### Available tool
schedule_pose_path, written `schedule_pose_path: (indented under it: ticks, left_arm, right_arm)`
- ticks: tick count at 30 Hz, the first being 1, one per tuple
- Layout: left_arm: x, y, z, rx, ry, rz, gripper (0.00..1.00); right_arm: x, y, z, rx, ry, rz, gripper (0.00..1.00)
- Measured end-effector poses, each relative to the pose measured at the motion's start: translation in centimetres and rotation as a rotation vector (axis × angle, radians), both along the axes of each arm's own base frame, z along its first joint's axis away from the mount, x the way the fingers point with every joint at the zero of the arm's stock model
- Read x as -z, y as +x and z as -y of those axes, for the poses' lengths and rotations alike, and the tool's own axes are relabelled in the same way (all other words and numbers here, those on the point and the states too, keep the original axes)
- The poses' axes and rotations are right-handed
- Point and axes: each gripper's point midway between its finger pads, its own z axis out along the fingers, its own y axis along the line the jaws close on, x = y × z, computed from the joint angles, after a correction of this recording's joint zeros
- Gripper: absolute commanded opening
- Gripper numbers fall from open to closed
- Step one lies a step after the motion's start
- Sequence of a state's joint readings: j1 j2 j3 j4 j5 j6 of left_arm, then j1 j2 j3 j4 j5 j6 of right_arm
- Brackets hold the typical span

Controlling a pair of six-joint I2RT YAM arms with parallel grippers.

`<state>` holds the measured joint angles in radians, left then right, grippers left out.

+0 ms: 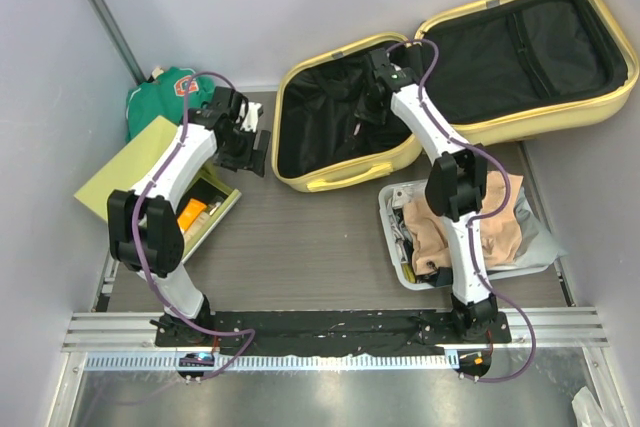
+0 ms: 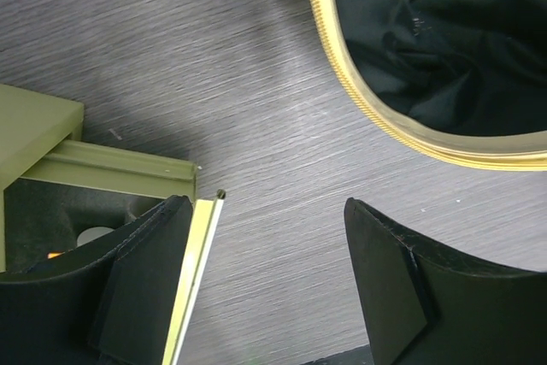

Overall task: Open, take out, and arrange the luggage
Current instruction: Pick up the personal item from the luggage.

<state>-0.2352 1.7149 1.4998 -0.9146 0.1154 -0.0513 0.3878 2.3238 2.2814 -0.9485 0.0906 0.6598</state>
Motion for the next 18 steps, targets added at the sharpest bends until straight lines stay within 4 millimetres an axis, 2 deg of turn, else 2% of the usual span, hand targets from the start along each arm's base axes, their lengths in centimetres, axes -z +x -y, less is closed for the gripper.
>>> schedule_pose_path:
  ticks: [3, 8, 13, 18]
  left_arm:
    - [-0.3, 0.1, 0.5, -0.003, -0.03, 0.002, 0.77]
    - [-1.4, 0.5, 1.5, -0.011, -0.086, 0.017, 0.77]
    - [-3.8, 1.7, 2.6, -0.02, -0.153, 0.071, 0.78]
    - [-6.9, 2.5, 3.1, -0.045, -0.206, 0.164, 0.79]
  right_arm:
    - [-2.7, 0.3, 0.0, -0.002, 0.03, 0.061, 0.01]
    - [-6.5, 0.3, -2.2, -0.08, 0.123, 0.165, 0.01]
    - [-8.9, 0.7, -4.5, -0.161, 0.176, 0.262, 0.01]
    - [-10.7, 0.9, -6.1, -0.225, 0.078, 0.388, 0.01]
